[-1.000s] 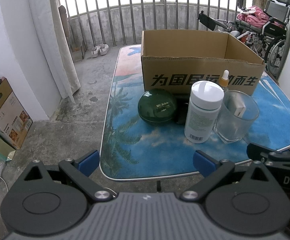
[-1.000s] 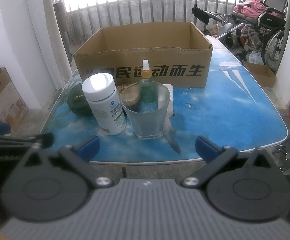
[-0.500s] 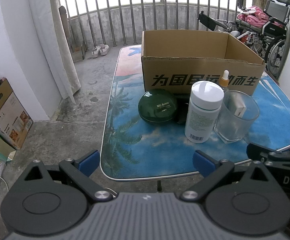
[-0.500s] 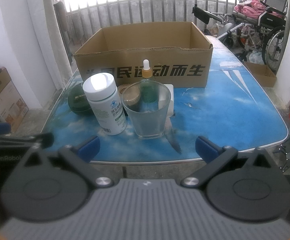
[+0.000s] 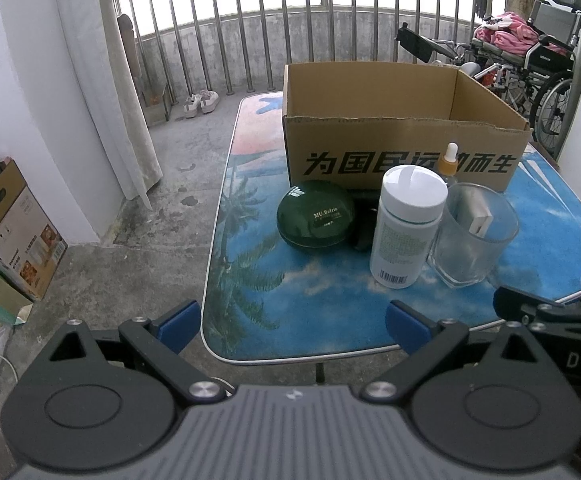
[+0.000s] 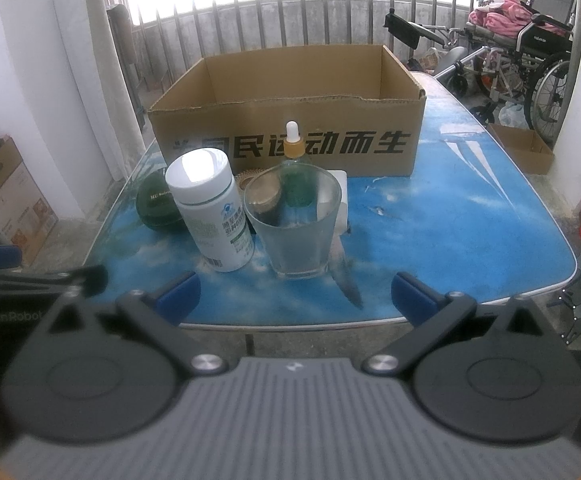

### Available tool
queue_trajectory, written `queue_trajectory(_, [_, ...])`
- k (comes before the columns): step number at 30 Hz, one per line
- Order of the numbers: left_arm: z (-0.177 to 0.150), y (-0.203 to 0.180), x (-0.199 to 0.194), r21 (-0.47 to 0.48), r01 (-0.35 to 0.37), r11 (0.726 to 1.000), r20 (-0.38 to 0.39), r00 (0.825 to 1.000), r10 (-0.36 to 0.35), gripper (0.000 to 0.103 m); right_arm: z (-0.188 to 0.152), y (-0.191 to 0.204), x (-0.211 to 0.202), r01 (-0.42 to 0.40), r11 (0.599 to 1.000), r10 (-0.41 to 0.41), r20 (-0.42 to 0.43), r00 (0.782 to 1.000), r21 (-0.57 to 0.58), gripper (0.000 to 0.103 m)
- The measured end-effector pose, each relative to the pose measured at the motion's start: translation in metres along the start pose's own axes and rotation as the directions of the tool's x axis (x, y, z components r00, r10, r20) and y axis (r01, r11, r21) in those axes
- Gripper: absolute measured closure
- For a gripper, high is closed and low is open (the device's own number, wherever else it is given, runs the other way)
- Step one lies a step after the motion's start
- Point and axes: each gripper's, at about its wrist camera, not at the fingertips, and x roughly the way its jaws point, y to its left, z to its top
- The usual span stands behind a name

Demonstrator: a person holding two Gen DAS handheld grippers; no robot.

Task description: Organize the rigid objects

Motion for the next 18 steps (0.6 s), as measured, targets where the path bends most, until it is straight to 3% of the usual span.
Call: queue_trajectory(18, [-0.0001, -0.0001, 0.0000, 0.001, 0.000, 1.000, 0.000, 1.000, 0.000, 0.004, 0.0009, 0.0010, -0.0005, -0.002, 1.000, 0.002, -0.002, 1.000, 0.003, 0.001])
